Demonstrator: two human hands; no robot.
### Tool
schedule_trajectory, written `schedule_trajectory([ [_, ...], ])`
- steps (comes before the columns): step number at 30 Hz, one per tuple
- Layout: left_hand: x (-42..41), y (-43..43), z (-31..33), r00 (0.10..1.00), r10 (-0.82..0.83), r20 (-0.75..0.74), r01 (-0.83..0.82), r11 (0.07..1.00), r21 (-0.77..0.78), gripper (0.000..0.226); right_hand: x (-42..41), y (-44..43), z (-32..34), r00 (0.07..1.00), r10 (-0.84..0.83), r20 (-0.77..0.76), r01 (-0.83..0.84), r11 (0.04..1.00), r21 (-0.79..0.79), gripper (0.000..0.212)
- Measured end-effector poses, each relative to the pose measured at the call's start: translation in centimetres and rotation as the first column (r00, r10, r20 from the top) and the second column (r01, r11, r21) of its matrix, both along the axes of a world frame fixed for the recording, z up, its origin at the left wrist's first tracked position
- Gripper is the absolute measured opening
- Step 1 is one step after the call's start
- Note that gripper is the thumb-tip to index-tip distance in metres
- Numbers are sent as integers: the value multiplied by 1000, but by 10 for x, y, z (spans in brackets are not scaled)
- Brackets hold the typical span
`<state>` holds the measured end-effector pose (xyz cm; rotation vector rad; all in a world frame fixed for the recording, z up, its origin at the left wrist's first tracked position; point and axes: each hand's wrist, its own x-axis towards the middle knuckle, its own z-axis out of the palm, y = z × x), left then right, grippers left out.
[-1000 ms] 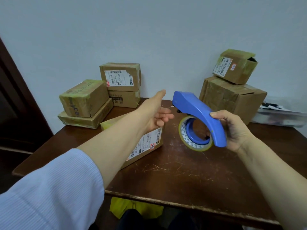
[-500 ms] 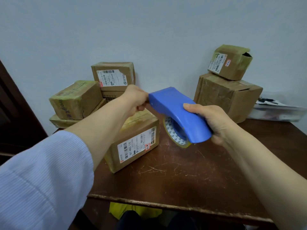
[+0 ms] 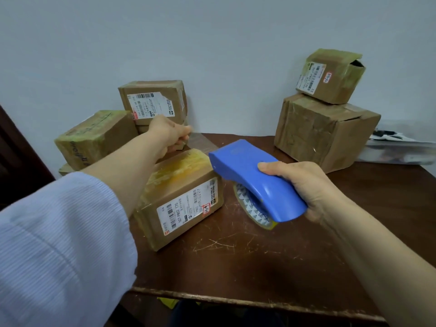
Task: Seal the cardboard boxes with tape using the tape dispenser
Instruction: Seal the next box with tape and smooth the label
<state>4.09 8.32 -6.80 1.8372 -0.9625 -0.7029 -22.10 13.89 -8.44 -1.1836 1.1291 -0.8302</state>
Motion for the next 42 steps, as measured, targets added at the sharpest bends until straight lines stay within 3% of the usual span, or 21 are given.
schedule_trajectory([
  [2,3,-1,-2,1000,10,-13,-10,1000,-9,18,2,-2,0,1000,-2,-9,2,1000,8,45],
  [9,5,-6,-5,999,15,-45,-16,1000,-27,18,9,-7,3,1000,-27,-16,27,1000,2,30],
  [21,9,-18,-18,995,-3,95,2,1000,8,20,15,-14,0,999,-26,-40,27,1000,13,28],
  [28,11,-21,-29,957,-70,280,30,989,144,27,13,-16,-5,999,-8,-39,10,999,43,30],
  [31,8,-22,-31,952,-110,287,49,976,212,24,11,-17,-6,999,2,-43,0,999,53,31],
  [39,8,-28,-30,931,-157,330,34,936,350,58,8,-18,-12,1000,19,-25,-17,998,66,45],
  [42,12,-30,-33,940,-157,303,31,923,382,59,7,-17,-14,1000,19,-11,-18,998,68,47],
])
